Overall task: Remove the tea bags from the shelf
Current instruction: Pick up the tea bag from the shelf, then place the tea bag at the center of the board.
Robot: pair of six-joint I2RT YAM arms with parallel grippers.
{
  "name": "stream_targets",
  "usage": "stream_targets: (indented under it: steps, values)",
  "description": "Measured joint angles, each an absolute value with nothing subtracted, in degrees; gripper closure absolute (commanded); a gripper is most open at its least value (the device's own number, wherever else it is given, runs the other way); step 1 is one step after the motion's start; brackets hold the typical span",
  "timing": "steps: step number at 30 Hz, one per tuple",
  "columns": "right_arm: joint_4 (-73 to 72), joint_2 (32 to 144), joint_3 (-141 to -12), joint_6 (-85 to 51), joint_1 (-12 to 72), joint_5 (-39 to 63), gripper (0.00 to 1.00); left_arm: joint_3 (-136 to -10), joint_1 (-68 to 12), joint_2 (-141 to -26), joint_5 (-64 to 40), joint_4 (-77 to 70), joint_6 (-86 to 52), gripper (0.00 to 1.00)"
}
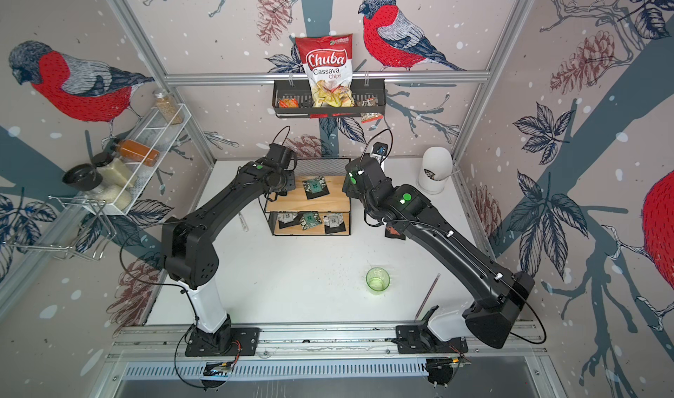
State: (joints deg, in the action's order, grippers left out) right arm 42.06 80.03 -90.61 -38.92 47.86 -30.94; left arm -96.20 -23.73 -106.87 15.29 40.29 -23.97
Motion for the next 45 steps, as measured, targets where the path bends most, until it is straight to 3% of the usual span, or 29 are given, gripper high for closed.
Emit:
stream_targets:
  steps: [7, 16, 20, 30, 36, 45]
  values:
    - [42.04, 80.01, -90.50, -38.92, 47.88, -30.96, 0.22, -97.67, -23.86, -107.11, 14.79, 41.06, -23.64, 0.99]
    - [41.82, 80.53, -89.84, -38.87, 48.58, -31.40, 0.22, -110.80, -32.73, -104.92, 15.22, 51.51, -23.09, 1.00]
    - [40.95, 85.08, -92.51, -37.32, 50.30, -31.73, 0.15, -110.48, -33.06, -98.89, 17.43, 53.69, -24.01, 1.00]
    - [43.09, 107.20, -112.97, -30.96, 51.66, -29.10, 0.00, -90.48, -31.73, -74.96, 23.05, 54.83, -27.18, 1.00]
    - [48.34, 118.39, -125.19, -26.65, 50.98, -26.04, 0.00, -71.90, -27.77, -62.67, 24.03, 54.19, -30.15, 1.00]
    - [51.79, 124.53, -128.79, -23.51, 47.92, -20.18, 0.00, -48.53, -24.67, -59.37, 22.44, 45.91, -34.50, 1.00]
